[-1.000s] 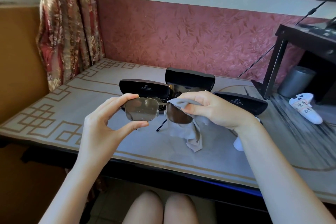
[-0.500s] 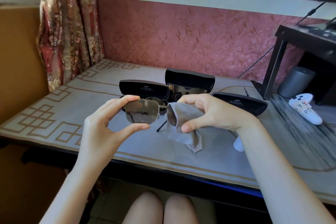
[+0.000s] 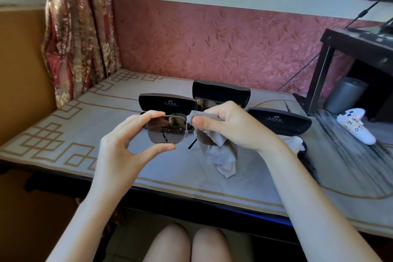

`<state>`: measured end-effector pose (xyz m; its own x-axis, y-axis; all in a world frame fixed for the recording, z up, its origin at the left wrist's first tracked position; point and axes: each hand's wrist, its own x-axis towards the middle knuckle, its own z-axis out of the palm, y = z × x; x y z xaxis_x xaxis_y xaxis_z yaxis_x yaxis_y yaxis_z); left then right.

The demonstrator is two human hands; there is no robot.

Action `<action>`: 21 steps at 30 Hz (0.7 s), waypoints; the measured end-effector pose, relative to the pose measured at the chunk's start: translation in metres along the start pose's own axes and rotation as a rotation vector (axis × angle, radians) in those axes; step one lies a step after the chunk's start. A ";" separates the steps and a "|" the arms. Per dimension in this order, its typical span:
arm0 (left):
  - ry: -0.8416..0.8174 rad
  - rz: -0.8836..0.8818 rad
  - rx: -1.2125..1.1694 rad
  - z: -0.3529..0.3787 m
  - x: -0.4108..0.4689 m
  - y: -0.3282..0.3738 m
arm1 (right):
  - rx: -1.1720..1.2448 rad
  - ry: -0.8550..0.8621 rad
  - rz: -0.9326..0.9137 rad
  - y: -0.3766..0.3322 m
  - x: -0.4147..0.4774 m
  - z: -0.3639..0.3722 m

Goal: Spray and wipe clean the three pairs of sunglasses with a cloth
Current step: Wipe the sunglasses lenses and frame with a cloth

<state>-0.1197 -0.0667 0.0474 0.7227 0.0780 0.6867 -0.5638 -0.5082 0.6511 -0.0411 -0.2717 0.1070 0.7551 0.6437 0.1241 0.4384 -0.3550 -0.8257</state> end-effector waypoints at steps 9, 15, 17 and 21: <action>0.068 -0.039 -0.026 -0.001 0.003 0.000 | 0.126 -0.003 -0.096 0.011 -0.009 -0.020; 0.053 -0.042 -0.043 -0.001 0.004 -0.004 | 0.199 -0.150 -0.055 0.018 -0.019 -0.035; 0.044 -0.041 -0.046 -0.001 0.003 -0.005 | 0.232 -0.200 -0.043 0.022 -0.020 -0.036; 0.023 -0.013 -0.024 0.001 0.002 -0.003 | 0.162 -0.215 0.005 0.026 -0.017 -0.034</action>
<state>-0.1162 -0.0658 0.0460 0.7210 0.1041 0.6851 -0.5638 -0.4867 0.6673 -0.0261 -0.3144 0.1022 0.6285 0.7777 0.0140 0.3378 -0.2568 -0.9055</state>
